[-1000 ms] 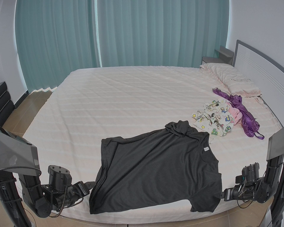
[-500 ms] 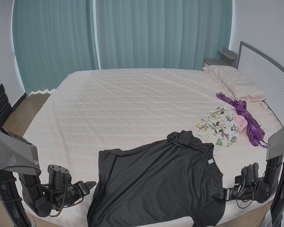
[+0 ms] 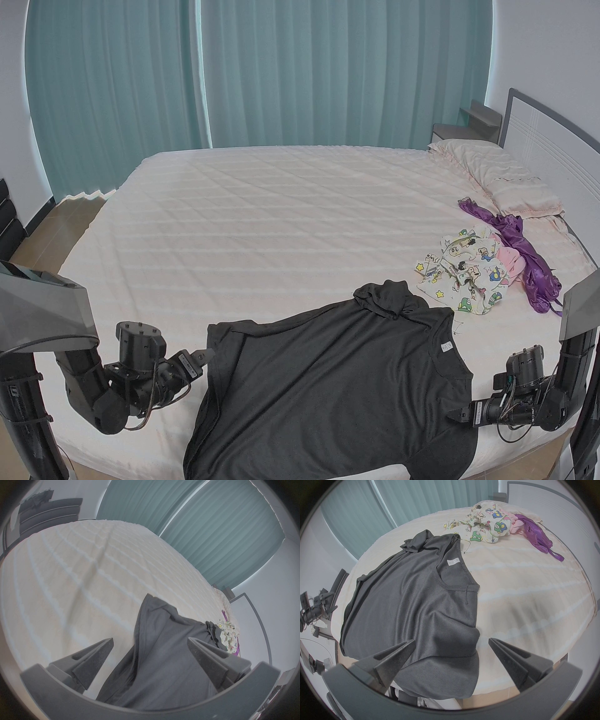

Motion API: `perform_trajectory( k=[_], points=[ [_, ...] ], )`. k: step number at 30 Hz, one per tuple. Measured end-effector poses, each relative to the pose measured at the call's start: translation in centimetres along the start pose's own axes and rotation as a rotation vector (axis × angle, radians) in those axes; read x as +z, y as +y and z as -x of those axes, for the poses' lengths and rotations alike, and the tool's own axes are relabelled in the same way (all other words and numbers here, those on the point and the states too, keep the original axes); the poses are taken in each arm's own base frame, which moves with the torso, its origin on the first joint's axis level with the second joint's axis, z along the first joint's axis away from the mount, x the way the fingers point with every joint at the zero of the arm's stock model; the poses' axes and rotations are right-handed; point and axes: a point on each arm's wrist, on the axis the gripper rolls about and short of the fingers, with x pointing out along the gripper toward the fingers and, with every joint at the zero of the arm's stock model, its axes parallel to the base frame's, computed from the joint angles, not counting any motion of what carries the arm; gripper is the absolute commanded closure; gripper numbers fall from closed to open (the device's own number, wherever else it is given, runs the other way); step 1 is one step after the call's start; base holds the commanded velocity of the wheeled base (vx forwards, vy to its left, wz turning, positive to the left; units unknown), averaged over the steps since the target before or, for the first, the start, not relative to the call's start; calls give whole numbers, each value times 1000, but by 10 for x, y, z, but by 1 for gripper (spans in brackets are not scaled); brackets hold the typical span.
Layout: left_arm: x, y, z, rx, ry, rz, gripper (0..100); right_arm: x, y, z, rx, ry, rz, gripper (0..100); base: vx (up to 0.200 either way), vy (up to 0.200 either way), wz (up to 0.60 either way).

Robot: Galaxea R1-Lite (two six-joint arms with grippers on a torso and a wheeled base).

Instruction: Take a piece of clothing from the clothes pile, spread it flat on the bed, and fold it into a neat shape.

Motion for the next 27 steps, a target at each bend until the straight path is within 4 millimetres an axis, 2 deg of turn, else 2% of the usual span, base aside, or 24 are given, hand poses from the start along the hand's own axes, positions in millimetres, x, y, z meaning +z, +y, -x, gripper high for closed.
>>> perform_trajectory(
  k=[12, 17, 25, 26, 27],
  points=[
    [45, -30, -80, 39, -26, -4, 0, 0, 4, 0, 8, -4, 0, 0, 0, 0, 0],
    [50, -24, -110, 70, -18, -61, 0, -1, 4, 0, 7, -3, 0, 0, 0, 0, 0],
    [49, -20, -137, 73, -21, -64, 0, -2, 5, -1, 10, 5, 2, 0, 0, 0, 0],
    [50, -21, -139, 70, -24, -63, 100, -2, 5, -1, 11, 7, 2, 0, 0, 0, 0],
    [50, -21, -142, 68, -27, -62, 100, -2, 5, -1, 11, 8, 3, 0, 0, 0, 0]
  ],
)
